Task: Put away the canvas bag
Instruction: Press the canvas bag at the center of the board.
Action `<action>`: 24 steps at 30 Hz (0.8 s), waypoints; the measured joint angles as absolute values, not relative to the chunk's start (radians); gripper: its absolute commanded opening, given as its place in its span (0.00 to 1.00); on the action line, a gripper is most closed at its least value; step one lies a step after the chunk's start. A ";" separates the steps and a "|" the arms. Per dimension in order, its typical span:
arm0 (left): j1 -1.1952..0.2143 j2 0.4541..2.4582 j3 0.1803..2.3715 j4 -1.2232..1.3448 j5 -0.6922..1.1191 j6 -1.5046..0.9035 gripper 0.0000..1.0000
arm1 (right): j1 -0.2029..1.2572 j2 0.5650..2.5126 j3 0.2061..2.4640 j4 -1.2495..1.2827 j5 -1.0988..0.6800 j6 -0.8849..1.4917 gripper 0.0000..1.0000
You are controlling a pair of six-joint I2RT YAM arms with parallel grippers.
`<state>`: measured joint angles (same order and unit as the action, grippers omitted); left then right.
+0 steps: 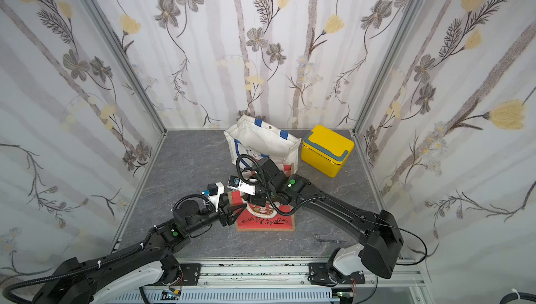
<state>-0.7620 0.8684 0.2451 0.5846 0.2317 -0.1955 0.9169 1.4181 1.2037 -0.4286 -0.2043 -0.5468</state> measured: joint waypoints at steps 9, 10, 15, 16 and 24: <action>-0.738 0.795 0.233 0.558 0.102 -0.051 0.93 | 0.914 1.367 1.163 -0.430 -0.208 -0.585 0.19; -0.735 0.816 0.242 0.558 0.112 -0.028 0.93 | 0.911 1.362 1.161 -0.430 -0.213 -0.588 0.20; -0.715 0.890 0.302 0.557 0.182 0.056 0.94 | 0.900 1.357 1.158 -0.442 -0.241 -0.604 0.20; -0.709 0.907 0.313 0.557 0.194 0.070 0.94 | 0.897 1.357 1.158 -0.446 -0.247 -0.604 0.20; -0.682 1.019 0.375 0.567 0.322 0.118 0.79 | 0.881 1.358 1.158 -0.454 -0.273 -0.607 0.20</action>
